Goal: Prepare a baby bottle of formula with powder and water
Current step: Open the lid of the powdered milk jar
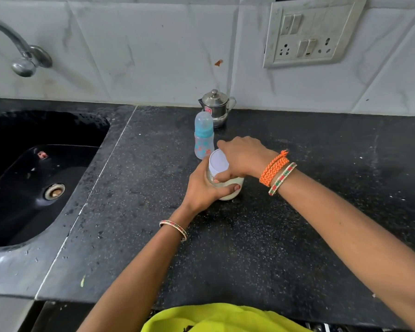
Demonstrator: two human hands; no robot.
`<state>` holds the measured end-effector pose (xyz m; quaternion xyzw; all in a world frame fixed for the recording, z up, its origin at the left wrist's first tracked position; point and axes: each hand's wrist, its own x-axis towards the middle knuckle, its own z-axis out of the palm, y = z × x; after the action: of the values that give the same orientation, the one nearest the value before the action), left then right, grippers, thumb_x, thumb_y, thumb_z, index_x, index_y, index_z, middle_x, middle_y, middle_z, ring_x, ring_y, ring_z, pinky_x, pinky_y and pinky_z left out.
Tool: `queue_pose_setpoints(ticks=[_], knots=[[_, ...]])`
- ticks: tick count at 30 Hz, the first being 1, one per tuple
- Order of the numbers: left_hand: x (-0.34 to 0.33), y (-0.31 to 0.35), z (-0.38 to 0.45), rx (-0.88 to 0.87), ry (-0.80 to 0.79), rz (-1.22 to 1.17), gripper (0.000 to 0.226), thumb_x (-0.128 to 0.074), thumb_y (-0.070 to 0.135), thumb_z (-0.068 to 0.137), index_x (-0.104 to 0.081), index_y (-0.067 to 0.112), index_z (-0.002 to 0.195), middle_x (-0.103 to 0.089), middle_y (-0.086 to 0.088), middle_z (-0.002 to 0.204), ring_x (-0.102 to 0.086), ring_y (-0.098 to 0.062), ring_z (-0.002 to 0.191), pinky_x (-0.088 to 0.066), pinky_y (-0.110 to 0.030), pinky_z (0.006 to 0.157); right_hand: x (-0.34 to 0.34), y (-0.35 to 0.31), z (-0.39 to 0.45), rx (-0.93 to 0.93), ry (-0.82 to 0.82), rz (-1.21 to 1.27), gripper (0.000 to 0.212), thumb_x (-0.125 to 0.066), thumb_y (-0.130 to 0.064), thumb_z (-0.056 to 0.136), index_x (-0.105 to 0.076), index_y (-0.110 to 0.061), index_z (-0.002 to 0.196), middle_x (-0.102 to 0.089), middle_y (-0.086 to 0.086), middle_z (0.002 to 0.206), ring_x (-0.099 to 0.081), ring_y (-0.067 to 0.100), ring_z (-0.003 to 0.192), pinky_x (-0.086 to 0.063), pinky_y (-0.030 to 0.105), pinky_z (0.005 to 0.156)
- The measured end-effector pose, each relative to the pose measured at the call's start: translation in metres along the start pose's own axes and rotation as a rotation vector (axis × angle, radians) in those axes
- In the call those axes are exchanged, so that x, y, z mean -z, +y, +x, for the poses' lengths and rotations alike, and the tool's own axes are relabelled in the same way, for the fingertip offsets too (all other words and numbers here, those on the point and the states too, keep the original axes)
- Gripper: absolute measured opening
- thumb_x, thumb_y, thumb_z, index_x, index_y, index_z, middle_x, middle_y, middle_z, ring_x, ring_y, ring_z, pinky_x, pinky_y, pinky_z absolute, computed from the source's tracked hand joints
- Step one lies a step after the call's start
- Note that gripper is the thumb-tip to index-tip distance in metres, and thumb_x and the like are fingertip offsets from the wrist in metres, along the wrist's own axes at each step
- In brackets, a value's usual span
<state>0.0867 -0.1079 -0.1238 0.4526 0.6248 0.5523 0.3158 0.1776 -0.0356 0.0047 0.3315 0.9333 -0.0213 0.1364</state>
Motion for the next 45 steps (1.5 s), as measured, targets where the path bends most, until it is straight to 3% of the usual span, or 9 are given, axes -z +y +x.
queue_pose_setpoints(ticks=[9,12,15,18,22,28,36,40,45], knots=[[0.01,-0.001,0.002,0.046,-0.073,0.049,0.07,-0.09,0.019,0.055,-0.054,0.029,0.114,-0.066,0.012,0.109,-0.062,0.001,0.103,-0.049,-0.02,0.089,0.014,0.01,0.0,0.265,-0.266,-0.039,0.084,-0.07,-0.012,0.079,-0.025,-0.04,0.144,-0.026,0.0,0.15,-0.035,0.029,0.129,-0.039,0.042,0.099],[0.009,-0.004,0.002,0.034,-0.092,0.037,0.074,-0.089,0.017,0.056,-0.052,0.032,0.118,-0.064,0.012,0.114,-0.06,0.001,0.108,-0.048,-0.018,0.089,0.015,0.006,-0.003,0.179,-0.326,0.021,0.091,-0.072,-0.036,0.077,-0.015,-0.038,0.148,-0.007,0.007,0.159,-0.027,0.039,0.139,-0.034,0.051,0.108],[0.008,-0.005,0.003,0.032,-0.105,0.039,0.068,-0.088,0.022,0.056,-0.058,0.024,0.117,-0.065,0.011,0.114,-0.061,-0.005,0.108,-0.051,-0.032,0.095,0.014,-0.009,-0.009,-0.058,-0.062,0.016,0.082,-0.059,-0.061,0.08,-0.032,-0.013,0.141,-0.038,0.019,0.143,-0.048,0.038,0.123,-0.044,0.041,0.088],[0.008,-0.005,0.002,0.045,-0.113,0.042,0.066,-0.087,0.02,0.057,-0.057,0.023,0.117,-0.066,0.008,0.113,-0.062,-0.008,0.106,-0.051,-0.035,0.096,0.011,-0.017,-0.008,-0.041,0.033,-0.055,0.057,-0.06,-0.05,0.086,-0.052,-0.008,0.125,-0.055,0.011,0.122,-0.058,0.031,0.11,-0.04,0.034,0.072],[0.009,-0.001,0.003,0.05,-0.103,0.066,0.075,-0.088,0.024,0.057,-0.049,0.028,0.121,-0.064,0.009,0.116,-0.061,-0.004,0.106,-0.05,-0.029,0.096,0.03,-0.007,-0.006,0.21,-0.289,0.008,0.066,-0.067,-0.009,0.081,-0.038,-0.029,0.136,-0.048,0.006,0.132,-0.051,0.024,0.104,-0.043,0.036,0.079],[0.009,-0.004,0.002,0.053,-0.126,0.075,0.074,-0.086,0.03,0.058,-0.054,0.028,0.124,-0.064,0.012,0.115,-0.061,-0.004,0.108,-0.05,-0.034,0.097,0.017,-0.004,-0.002,-0.028,-0.093,0.067,0.08,-0.058,-0.059,0.083,-0.03,-0.016,0.144,-0.039,0.016,0.143,-0.047,0.036,0.125,-0.043,0.042,0.092],[0.009,-0.001,-0.001,0.043,-0.138,0.055,0.078,-0.086,0.024,0.061,-0.044,0.036,0.125,-0.063,0.011,0.119,-0.058,-0.001,0.111,-0.047,-0.028,0.097,0.026,-0.003,-0.009,0.113,-0.317,-0.009,0.089,-0.065,-0.042,0.083,-0.006,-0.04,0.149,-0.004,0.008,0.16,-0.018,0.042,0.143,-0.03,0.054,0.111],[0.009,-0.003,-0.001,0.045,-0.144,0.086,0.084,-0.085,0.024,0.063,-0.038,0.047,0.129,-0.059,0.015,0.125,-0.055,0.0,0.116,-0.045,-0.029,0.102,0.014,-0.014,-0.008,-0.094,-0.159,-0.019,0.088,-0.059,-0.063,0.08,-0.023,-0.021,0.148,-0.038,0.014,0.146,-0.048,0.036,0.125,-0.045,0.045,0.094],[0.011,-0.001,-0.002,0.069,-0.159,0.095,0.093,-0.087,0.032,0.058,-0.034,0.039,0.134,-0.056,0.01,0.13,-0.052,-0.008,0.121,-0.042,-0.035,0.106,0.024,-0.004,-0.009,0.034,-0.221,-0.046,0.081,-0.073,-0.025,0.078,-0.026,-0.03,0.143,-0.049,0.009,0.126,-0.053,0.026,0.095,-0.044,0.032,0.067]])
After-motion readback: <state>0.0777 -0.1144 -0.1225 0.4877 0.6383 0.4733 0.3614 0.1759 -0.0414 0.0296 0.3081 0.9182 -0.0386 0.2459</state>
